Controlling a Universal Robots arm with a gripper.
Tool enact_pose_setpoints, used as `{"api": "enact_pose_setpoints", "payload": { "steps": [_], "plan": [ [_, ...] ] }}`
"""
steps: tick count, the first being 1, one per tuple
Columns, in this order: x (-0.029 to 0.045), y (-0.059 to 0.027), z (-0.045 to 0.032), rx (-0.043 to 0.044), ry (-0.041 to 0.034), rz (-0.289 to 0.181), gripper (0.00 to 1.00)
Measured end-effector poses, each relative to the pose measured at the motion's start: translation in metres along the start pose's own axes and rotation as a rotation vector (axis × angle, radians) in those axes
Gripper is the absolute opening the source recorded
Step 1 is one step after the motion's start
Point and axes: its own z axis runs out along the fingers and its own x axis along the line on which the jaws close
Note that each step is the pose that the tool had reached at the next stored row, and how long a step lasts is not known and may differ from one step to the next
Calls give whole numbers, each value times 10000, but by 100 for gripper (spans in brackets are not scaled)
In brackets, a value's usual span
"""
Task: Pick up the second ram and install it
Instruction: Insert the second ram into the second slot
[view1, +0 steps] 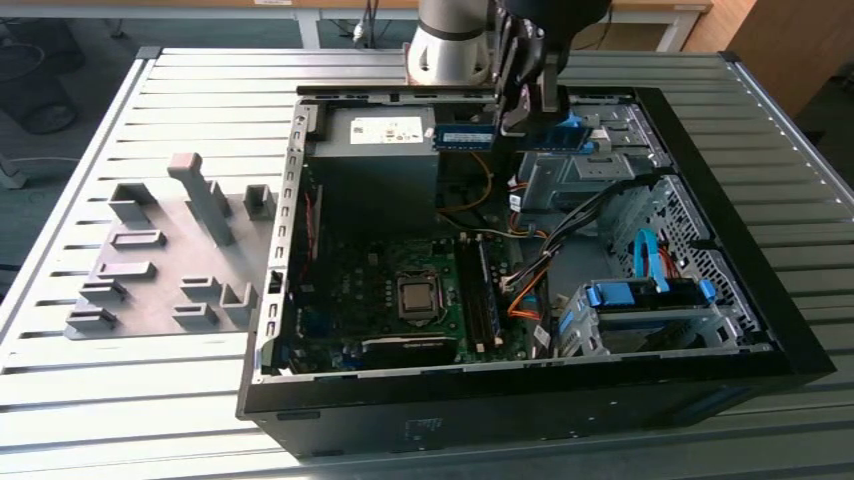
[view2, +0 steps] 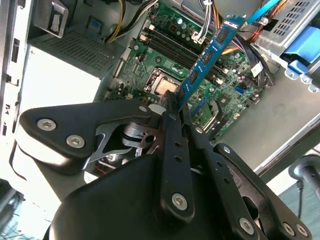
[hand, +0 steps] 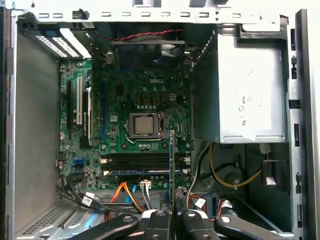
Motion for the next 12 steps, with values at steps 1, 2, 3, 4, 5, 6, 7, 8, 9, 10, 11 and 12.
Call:
{"api": "enact_pose_setpoints", "payload": {
  "steps": [1, 2, 3, 4, 5, 6, 7, 8, 9, 10, 11, 12],
  "plan": [
    [0, 0, 2, 4, -8, 122, 14],
    [0, 0, 2, 8, -13, 246, 14],
    [0, 0, 4, 14, -19, 394, 14],
    [1, 0, 6, 19, -27, 555, 14],
    [1, 0, 9, 25, -34, 722, 14],
    [1, 0, 11, 31, -42, 893, 14],
    [1, 0, 14, 37, -51, 1054, 14],
    [1, -1, 17, 43, -58, 1211, 14],
    [1, -1, 19, 49, -65, 1372, 14],
    [1, -1, 23, 55, -75, 1550, 14],
    [1, -1, 25, 61, -82, 1706, 14],
    [1, -1, 29, 67, -90, 1864, 14]
  ]
}}
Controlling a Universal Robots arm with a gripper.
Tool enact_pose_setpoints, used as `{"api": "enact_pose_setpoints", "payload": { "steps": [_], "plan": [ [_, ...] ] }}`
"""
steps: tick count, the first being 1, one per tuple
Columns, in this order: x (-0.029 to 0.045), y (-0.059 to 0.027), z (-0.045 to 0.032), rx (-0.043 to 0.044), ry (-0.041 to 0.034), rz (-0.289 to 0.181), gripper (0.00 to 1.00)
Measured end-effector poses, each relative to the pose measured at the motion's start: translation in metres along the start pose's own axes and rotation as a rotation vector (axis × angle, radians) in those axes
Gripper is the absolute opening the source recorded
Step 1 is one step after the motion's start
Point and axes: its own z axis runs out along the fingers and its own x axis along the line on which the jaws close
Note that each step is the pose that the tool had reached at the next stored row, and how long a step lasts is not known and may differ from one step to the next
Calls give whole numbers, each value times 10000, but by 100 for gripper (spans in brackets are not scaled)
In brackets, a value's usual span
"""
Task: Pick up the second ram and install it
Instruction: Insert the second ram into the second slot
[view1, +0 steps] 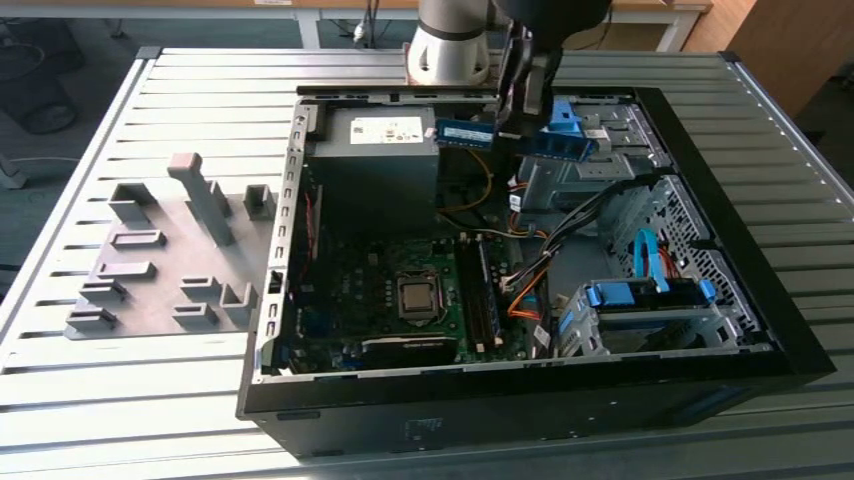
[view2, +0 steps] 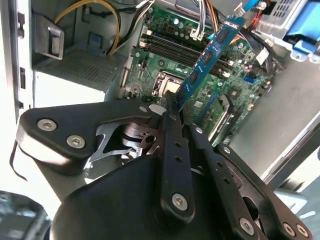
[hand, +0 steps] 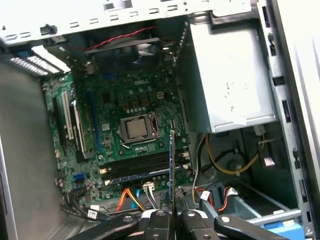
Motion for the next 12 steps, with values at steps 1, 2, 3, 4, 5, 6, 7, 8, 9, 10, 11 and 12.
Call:
{"api": "enact_pose_setpoints", "payload": {
  "steps": [1, 2, 3, 4, 5, 6, 7, 8, 9, 10, 11, 12],
  "plan": [
    [0, 0, 3, 5, -7, 153, 14],
    [0, 0, 6, 11, -15, 305, 14],
    [0, -1, 8, 15, -21, 439, 14],
    [0, -1, 11, 20, -27, 562, 14],
    [0, -1, 14, 24, -33, 684, 14],
    [0, -1, 16, 29, -39, 811, 14],
    [1, -1, 18, 33, -45, 940, 14],
    [1, -1, 21, 38, -52, 1069, 14],
    [1, -1, 23, 42, -58, 1199, 14],
    [1, -1, 26, 46, -64, 1319, 14],
    [1, -1, 28, 51, -71, 1455, 14],
    [1, -2, 31, 56, -77, 1582, 14]
  ]
}}
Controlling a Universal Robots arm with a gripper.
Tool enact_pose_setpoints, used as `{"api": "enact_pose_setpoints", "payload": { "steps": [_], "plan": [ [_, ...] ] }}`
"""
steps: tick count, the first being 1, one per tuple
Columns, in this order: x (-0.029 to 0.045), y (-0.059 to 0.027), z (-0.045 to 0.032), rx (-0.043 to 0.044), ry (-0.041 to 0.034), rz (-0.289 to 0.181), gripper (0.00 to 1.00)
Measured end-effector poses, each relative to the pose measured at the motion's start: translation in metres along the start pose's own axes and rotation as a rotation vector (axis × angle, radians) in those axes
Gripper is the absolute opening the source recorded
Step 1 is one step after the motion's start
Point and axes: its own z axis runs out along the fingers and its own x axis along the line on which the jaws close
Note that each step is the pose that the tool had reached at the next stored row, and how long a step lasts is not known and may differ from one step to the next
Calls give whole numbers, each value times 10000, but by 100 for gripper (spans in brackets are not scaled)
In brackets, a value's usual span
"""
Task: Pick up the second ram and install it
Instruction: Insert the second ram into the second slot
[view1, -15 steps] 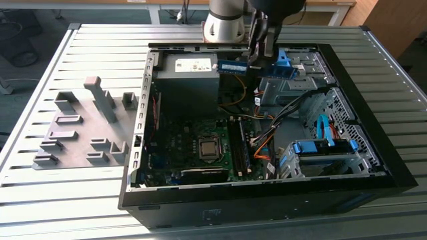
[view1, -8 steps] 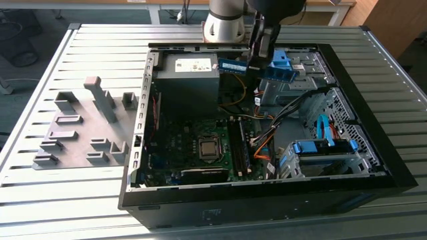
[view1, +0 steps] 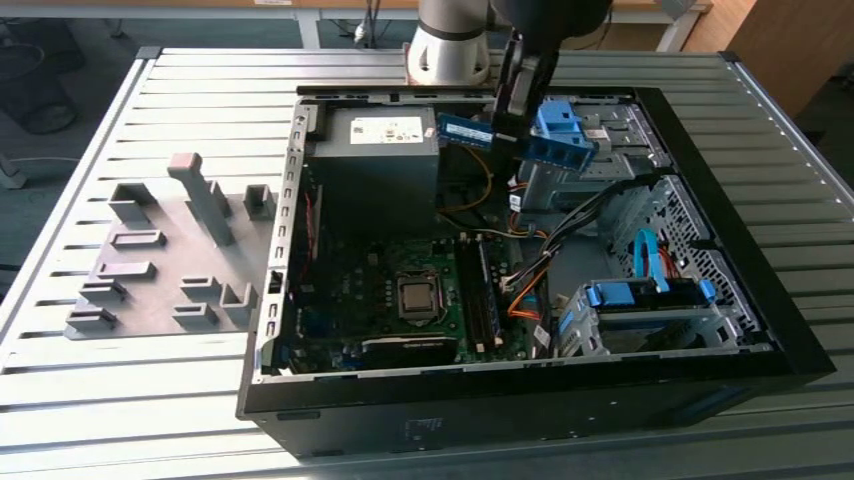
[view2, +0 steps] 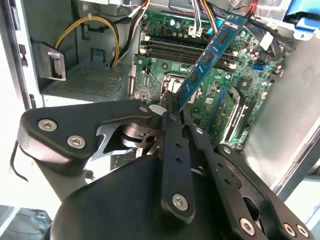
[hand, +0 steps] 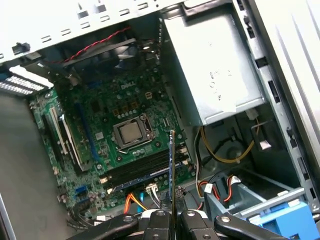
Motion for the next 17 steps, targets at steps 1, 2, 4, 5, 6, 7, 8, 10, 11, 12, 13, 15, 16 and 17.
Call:
{"api": "enact_pose_setpoints", "payload": {
  "steps": [1, 2, 4, 5, 6, 7, 8, 10, 11, 12, 13, 15, 16, 17],
  "plan": [
    [0, 0, 2, 5, -6, 137, 14],
    [0, 0, 5, 10, -13, 281, 14],
    [0, -1, 10, 21, -27, 566, 14],
    [1, -1, 12, 25, -35, 712, 14],
    [1, -1, 15, 31, -41, 864, 14],
    [1, -1, 18, 36, -49, 1006, 14],
    [1, -1, 20, 41, -56, 1151, 14],
    [1, -1, 25, 51, -70, 1445, 14],
    [1, -1, 28, 57, -77, 1594, 14],
    [1, -2, 31, 62, -85, 1745, 14],
    [1, -2, 33, 67, -91, 1878, 14],
    [2, -2, 37, 77, -102, 2155, 14],
    [1, -2, 39, 81, -110, 2281, 14],
    [2, -2, 42, 86, -117, 2411, 14]
  ]
}}
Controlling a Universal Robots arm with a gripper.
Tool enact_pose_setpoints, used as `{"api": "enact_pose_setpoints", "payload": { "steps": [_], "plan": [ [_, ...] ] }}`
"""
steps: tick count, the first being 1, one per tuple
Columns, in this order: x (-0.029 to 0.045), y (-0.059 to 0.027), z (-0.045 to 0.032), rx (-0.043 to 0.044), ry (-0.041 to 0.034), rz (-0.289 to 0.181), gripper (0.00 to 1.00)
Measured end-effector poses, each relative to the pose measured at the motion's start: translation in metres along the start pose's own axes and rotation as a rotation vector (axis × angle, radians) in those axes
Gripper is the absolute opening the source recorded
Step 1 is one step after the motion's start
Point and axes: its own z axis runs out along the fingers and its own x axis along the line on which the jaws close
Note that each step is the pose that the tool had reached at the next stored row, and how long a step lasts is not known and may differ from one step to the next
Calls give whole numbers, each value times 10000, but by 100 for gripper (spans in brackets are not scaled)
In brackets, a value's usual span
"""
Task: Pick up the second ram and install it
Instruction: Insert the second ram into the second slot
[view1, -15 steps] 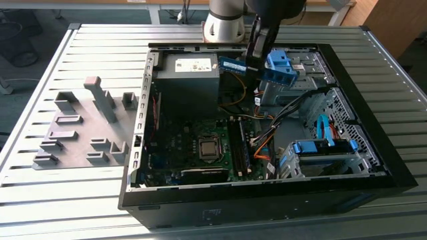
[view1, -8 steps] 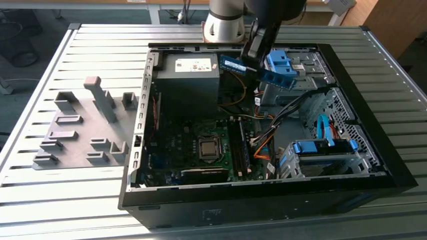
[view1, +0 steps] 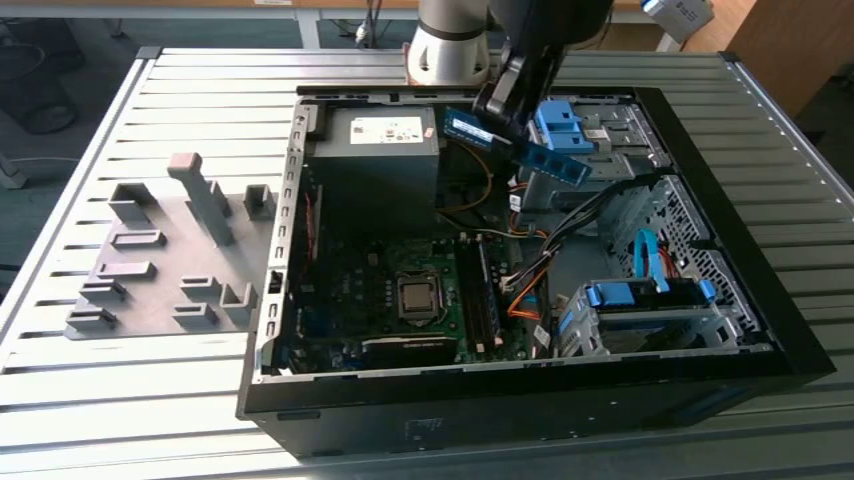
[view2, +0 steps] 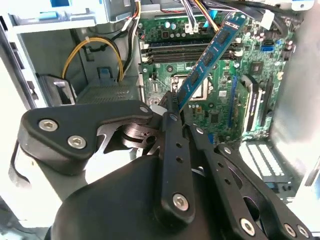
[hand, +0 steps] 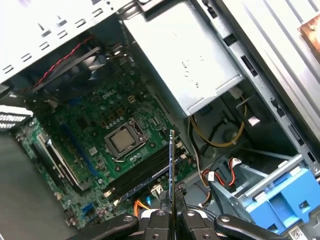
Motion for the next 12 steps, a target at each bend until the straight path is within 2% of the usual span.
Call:
{"api": "enact_pose_setpoints", "payload": {
  "steps": [3, 12],
  "plan": [
    [0, 0, 2, 9, -9, 235, 14],
    [0, 0, 3, 9, -12, 242, 14]
  ]
}}
